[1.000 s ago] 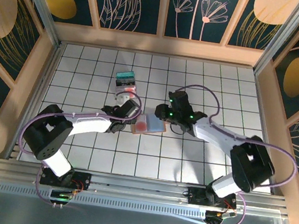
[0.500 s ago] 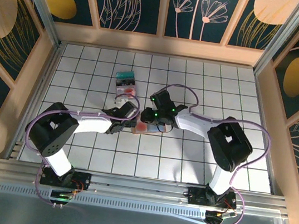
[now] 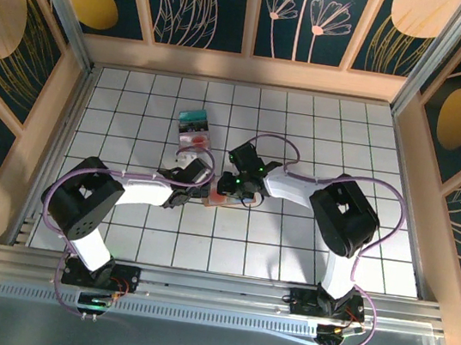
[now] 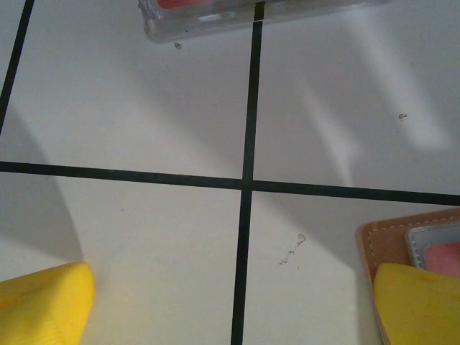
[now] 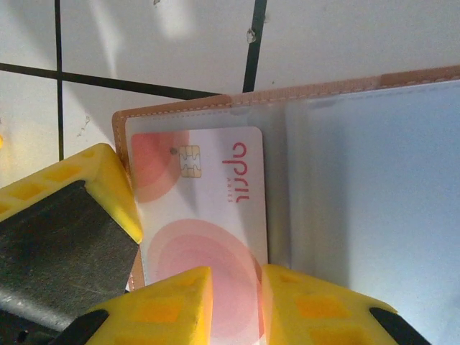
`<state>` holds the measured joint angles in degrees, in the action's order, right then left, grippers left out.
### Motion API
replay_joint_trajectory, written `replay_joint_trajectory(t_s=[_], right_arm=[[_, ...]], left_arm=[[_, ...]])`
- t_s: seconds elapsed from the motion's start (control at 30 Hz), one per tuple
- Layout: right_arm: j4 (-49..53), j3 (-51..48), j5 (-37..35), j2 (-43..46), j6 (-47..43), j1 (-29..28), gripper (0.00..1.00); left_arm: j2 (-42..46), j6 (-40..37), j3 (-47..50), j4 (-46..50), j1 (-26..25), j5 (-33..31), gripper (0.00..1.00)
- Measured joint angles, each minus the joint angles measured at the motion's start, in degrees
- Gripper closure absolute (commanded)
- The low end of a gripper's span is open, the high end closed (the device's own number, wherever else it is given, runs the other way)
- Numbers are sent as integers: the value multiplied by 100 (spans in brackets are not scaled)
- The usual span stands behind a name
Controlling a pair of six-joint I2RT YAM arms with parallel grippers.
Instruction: Take the credit cards out of the card holder
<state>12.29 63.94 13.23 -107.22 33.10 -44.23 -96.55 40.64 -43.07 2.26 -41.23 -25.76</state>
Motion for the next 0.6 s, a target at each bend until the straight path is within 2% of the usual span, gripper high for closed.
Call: replay_joint_trajectory(t_s=[0.6], right_arm=[[-240,-168,431,-26,70,219,77]], left_arm=[[0,-4,2,4,0,-15,1]])
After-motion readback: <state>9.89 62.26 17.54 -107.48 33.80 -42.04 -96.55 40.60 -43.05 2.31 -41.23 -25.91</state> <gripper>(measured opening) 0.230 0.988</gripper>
